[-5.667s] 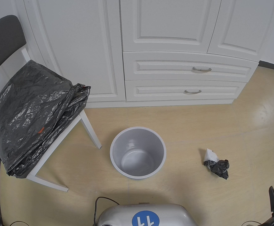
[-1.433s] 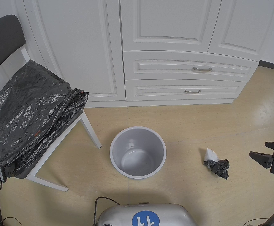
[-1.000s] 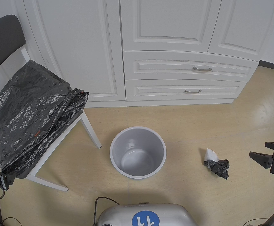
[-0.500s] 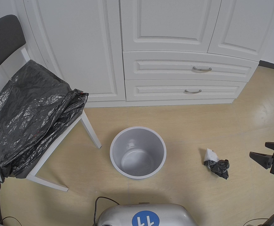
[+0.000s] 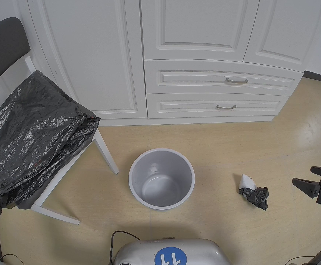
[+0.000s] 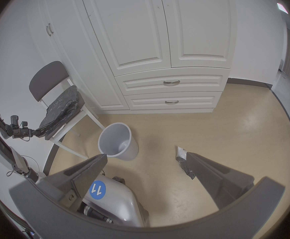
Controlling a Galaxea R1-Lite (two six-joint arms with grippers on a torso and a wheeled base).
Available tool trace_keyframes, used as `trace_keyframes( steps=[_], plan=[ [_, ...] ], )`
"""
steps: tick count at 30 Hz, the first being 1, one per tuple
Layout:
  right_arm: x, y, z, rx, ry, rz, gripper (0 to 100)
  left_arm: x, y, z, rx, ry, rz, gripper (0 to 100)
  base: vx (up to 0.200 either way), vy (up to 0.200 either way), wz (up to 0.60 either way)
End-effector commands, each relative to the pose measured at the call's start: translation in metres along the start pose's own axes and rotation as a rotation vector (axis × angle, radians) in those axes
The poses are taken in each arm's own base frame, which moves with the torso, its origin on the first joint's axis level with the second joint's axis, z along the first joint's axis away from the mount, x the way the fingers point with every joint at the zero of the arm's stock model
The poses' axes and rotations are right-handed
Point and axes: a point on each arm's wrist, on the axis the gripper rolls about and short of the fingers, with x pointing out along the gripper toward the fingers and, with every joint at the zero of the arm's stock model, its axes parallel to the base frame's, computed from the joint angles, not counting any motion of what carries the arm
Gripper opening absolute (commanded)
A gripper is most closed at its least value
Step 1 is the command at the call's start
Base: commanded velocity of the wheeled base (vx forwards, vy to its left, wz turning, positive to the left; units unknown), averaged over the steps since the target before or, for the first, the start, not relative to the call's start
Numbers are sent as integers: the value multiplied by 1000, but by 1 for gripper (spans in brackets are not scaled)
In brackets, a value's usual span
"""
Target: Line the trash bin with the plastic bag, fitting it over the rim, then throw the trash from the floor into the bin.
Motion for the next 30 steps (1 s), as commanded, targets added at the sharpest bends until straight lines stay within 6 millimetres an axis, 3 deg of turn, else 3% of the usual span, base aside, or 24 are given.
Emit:
trace_keyframes(
  steps=[1, 6, 13, 20, 30],
  plan=[
    [0, 0, 0, 0, -2, 1, 100, 0, 1, 2, -22, -6, 1, 100, 0, 0, 0],
    [0, 1, 0, -5, -2, 12, 100, 0, 5, 12, -64, -64, 28, 100, 0, 0, 0],
    [-1, 2, 1, -6, -7, 12, 100, -2, 3, 8, -54, -71, 34, 100, 0, 0, 0],
    [-2, 2, 1, -6, -11, 13, 100, -3, -16, -22, -80, 26, -42, 100, 0, 0, 0],
    [-2, 2, 1, -6, -13, 13, 100, 0, -16, -26, -100, 58, -55, 100, 0, 0, 0]
  ],
)
